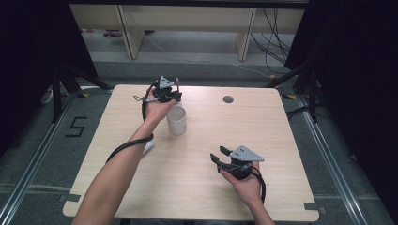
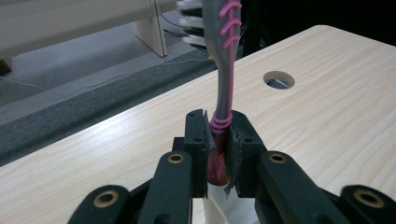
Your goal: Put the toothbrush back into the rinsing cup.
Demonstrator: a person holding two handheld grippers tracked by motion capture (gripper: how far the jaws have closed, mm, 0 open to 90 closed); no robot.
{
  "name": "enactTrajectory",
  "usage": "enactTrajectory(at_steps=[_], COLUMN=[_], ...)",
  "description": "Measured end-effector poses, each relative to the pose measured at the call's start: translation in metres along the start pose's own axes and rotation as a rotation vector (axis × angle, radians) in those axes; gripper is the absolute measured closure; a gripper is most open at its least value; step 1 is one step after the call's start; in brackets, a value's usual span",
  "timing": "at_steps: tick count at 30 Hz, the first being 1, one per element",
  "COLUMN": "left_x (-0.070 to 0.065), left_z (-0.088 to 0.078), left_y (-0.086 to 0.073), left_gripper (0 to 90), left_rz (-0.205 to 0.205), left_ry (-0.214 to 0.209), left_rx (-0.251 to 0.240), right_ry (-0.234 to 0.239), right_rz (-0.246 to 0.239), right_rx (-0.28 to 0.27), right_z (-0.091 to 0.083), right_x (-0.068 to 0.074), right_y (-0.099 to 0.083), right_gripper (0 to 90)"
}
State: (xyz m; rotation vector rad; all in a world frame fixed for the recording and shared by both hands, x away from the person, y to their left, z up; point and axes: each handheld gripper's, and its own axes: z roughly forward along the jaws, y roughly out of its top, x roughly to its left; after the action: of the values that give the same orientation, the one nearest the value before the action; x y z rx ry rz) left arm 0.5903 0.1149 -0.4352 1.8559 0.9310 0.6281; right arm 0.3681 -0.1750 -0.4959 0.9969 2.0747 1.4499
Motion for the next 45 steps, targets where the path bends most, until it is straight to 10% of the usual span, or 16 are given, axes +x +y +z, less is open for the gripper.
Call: enactTrajectory(at_steps=[26,45], left_x=[0.002,0.0], left_z=[0.001,-0.015], left_y=[-0.005,-0.009], left_gripper=[78.8,57.1], left_rz=[-0.008,-0.074], left_ry=[-0.003,-0.025], left_rx=[0.027,-0.007], right_ry=[0.002,0.004], right_rz=[0.013,0.006], right_rx=[0.011,0.002], right_z=[0.0,0.0], right_x=[0.001,0.001], right_y=[0.0,0.0], right_gripper=[50.0,49.9])
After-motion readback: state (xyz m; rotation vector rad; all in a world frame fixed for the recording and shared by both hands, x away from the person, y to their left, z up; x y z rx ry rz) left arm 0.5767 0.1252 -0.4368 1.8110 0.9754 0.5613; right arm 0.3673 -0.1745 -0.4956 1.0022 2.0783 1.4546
